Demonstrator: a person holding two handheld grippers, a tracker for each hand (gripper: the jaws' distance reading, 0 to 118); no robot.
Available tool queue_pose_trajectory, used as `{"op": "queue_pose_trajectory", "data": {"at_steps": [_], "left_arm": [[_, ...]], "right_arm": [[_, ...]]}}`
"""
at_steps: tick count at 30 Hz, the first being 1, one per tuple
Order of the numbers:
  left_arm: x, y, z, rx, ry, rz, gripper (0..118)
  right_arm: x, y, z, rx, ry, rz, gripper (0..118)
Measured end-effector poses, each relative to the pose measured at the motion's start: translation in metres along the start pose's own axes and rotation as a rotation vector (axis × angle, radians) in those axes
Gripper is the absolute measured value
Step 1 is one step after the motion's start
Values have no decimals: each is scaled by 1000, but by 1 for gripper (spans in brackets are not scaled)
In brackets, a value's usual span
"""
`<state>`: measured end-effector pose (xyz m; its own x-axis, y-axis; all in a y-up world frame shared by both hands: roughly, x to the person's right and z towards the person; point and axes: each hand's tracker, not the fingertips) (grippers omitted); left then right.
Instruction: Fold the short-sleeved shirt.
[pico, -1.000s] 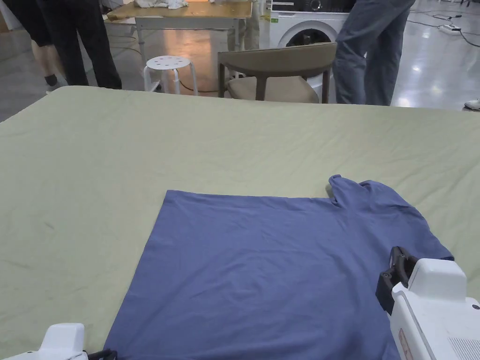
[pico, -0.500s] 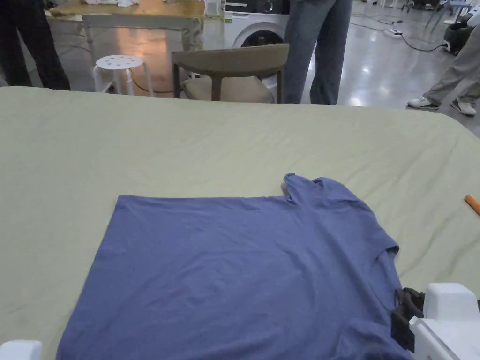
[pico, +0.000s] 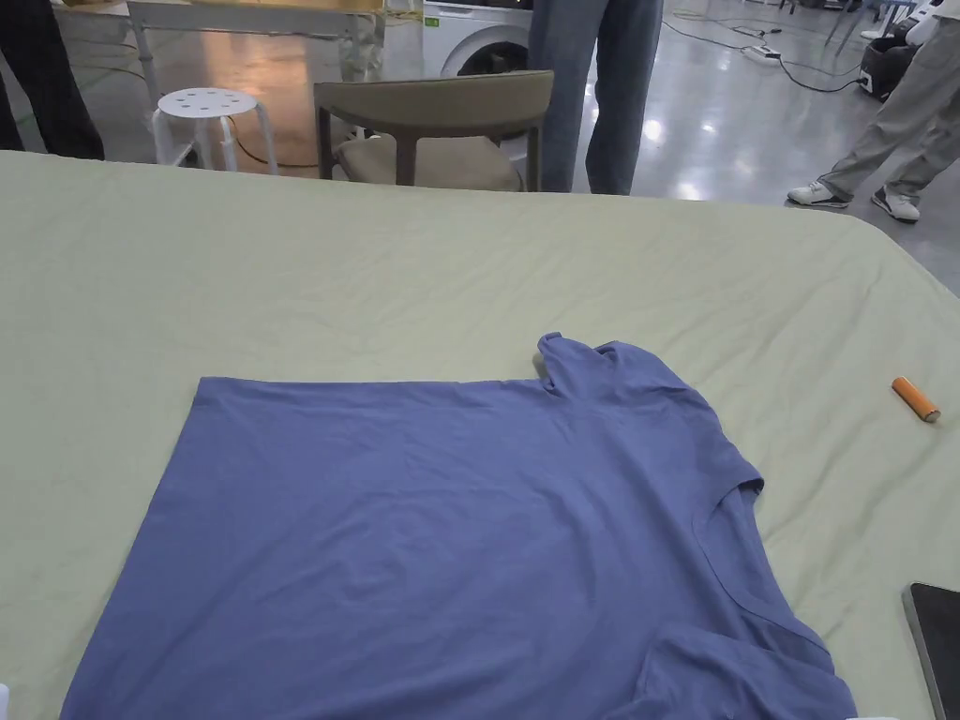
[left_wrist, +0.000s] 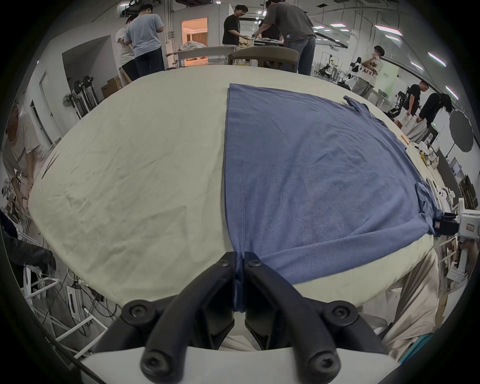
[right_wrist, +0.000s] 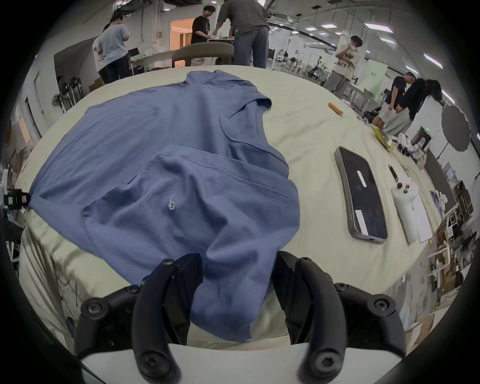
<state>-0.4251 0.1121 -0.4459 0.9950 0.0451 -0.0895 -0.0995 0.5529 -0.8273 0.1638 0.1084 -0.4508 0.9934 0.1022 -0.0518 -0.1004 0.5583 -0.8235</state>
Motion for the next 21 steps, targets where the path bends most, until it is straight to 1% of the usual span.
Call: {"op": "queue_pose_trajectory", "data": {"at_steps": [2,3,5,6,8,10,14,21], "left_arm": [[1,1,2,1,-2,3,2],[1,0,2,2,-2,5,2],[0,0,2,3,-5,6,2],[0,0,2,3,-7,8,2],[0,1,4,8,-11,14,2],[2,2,10,15,-15,16,2],[3,12,26,72,-29,34,2],[8,56,32,182,-31,30,2]], "right_arm": [[3,3,3,-3,15,-22,56],[4,4,4,-9,40,-33,48],[6,6,6,-7,67,-25,11],[6,7,6,-15,82,-24,8],[6,12,10,-23,74,-5,7],[7,18,18,-20,71,-13,7],[4,42,38,53,56,-4,7],[-4,105,41,123,40,15,7]]}}
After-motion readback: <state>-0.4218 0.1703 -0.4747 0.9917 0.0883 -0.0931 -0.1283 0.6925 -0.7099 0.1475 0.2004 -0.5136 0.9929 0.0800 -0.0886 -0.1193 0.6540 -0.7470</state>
